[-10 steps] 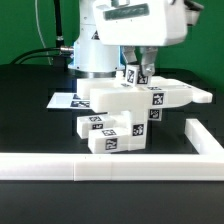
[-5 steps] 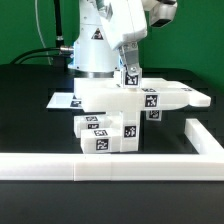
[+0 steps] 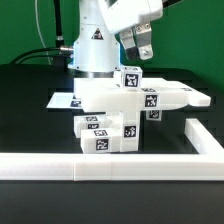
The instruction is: Assemble chair
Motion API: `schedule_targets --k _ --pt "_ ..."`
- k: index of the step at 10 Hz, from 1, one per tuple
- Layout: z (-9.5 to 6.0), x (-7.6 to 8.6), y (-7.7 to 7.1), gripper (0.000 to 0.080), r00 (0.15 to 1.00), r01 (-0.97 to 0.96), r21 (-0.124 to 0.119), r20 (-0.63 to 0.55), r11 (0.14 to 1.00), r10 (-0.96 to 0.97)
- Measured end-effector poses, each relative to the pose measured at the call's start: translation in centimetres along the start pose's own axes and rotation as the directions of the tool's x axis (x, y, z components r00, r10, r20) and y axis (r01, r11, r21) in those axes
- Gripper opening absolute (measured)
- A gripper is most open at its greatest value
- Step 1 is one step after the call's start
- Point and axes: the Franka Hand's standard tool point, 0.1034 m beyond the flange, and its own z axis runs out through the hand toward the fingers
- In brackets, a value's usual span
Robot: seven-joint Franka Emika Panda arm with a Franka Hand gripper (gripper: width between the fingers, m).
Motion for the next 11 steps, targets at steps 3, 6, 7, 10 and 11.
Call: schedule_targets --k 3,6,7,10,11 --pt "0.37 0.26 0.19 0.0649 0.940 0.341 -0.036 -0.018 0.939 -0.342" --pt "0.86 0.32 0.26 0.0649 0.703 0.707 -0.097 -0.006 0.700 -0.711" --pt "0.85 0.45 0.26 0.0649 0.664 0.744 -0.098 -0.002 0.661 -0.747" --pt "0.81 0.60 0.28 0.0649 0.490 0.868 -0.099 0.018 0.486 -0.872" --pt "0.83 0.82 0.30 0.0649 0.271 0.957 -0.126 0.048 0.263 -0.961"
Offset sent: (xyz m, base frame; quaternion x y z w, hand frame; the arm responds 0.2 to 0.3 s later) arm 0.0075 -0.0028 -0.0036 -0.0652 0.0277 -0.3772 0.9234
